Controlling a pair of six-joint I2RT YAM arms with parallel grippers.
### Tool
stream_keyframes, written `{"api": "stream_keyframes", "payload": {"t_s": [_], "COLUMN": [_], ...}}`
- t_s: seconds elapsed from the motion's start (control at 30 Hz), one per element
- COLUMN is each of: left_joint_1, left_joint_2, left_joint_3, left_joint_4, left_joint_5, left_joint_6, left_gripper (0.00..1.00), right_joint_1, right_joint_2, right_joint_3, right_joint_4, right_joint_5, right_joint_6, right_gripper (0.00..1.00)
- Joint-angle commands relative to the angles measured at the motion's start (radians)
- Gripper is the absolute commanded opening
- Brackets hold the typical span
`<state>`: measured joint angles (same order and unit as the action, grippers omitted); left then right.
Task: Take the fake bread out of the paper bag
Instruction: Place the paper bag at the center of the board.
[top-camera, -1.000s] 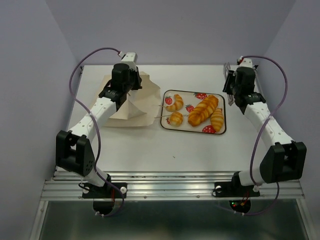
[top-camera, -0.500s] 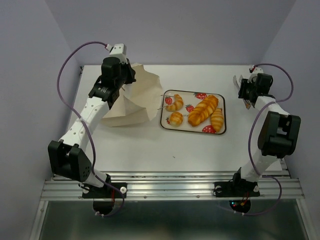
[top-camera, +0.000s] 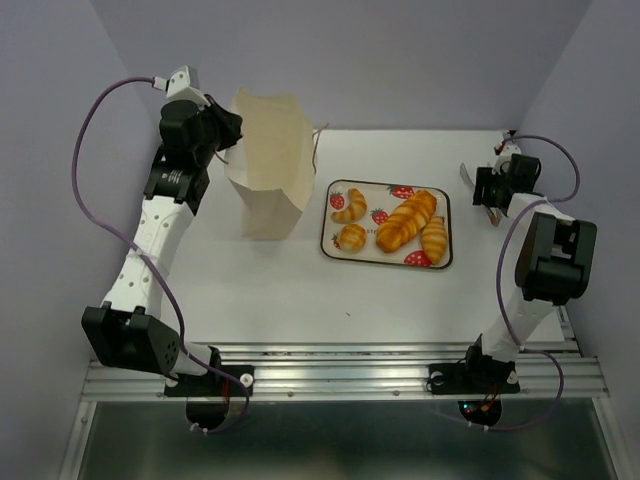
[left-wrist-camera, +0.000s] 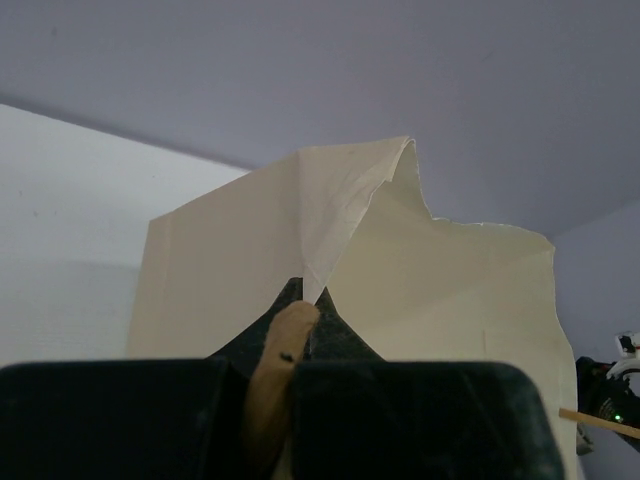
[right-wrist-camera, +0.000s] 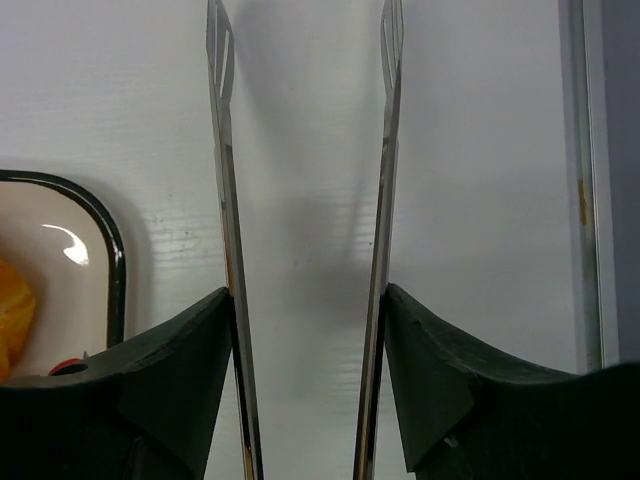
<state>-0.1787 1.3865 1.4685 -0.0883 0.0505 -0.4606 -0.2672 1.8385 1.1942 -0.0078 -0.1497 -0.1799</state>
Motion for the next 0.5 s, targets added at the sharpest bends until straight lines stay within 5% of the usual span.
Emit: {"api": "stream_keyframes", "payload": {"t_s": [0.0,0.27,0.33,0.47], "left_joint_1": [0.045,0.116,0.134,0.145], "left_joint_2": [-0.043,-0.027,-0.024,0.002], "left_joint_3": [-0.016,-0.082,-0.100,-0.083], "left_joint_4": [0.073,0.151,0.174,0.208], "left_joint_5": [0.069,0.176,0.201,0.264], "left_joint_6": [-0.081,-0.148,-0.159,-0.188], "left_gripper": [0.00,0.00,0.00,0.00], "right_joint_1": [-0.006,-0.006,-0.006,-0.006], "right_joint_2": [0.037,0.054,0.044,0.002], "right_joint_3": [0.021,0.044,0.044,0.045], "right_joint_4": [0.046,0.012,0.012,0.012], "right_joint_5": [0.075,0.073,0.059,0.030], "right_joint_6": [-0.010,0.005,0.020,0.048], "right_gripper": [0.65,0.80,1.00,1.00]}}
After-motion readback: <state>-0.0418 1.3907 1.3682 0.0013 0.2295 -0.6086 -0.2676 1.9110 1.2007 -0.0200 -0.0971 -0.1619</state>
